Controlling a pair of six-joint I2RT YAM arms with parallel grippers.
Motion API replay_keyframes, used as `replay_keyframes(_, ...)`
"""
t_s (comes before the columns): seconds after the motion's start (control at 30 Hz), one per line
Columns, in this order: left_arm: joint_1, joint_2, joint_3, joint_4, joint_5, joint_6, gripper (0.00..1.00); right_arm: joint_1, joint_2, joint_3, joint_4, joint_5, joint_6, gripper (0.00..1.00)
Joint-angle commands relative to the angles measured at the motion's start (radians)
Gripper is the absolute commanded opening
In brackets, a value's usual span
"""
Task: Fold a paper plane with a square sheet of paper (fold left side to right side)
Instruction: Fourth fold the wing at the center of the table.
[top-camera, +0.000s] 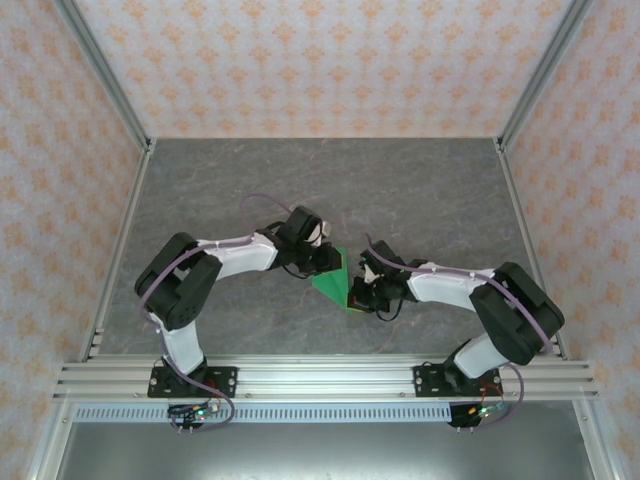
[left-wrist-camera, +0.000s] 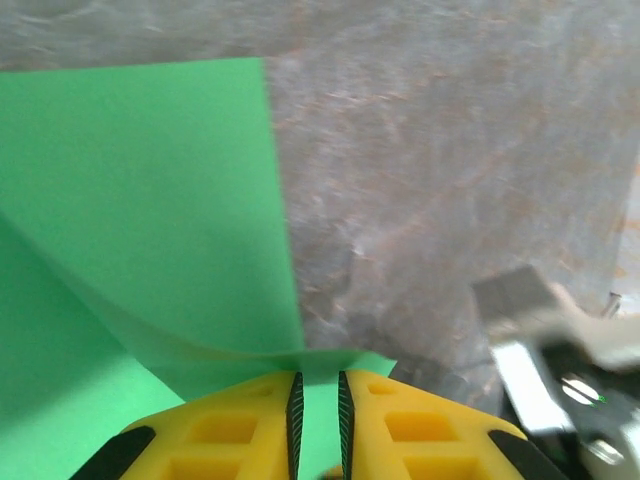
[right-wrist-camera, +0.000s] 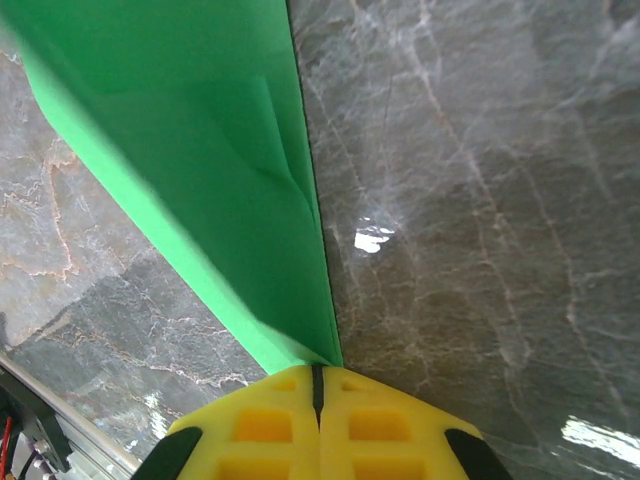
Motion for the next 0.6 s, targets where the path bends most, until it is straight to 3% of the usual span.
replay_keyframes(0.0,-0.026,-0.070,-0.040,-0.051,-0.025,0.032,0.18,0.002,0.066,-0.042,-0.180,0.170,-0.022,0.00)
replay_keyframes(0.27,-0.091,-0.073,-0.111,0.035,0.004,0.007,0.14,0.003,0.069,-0.029,-0.198,0.180,-0.035,0.00)
replay_keyframes(0.57,-0.094,-0.020,-0.108,0.090,0.009,-0.005,0.13,0.002,0.073,-0.029,-0.207,0.182,-0.041,0.00)
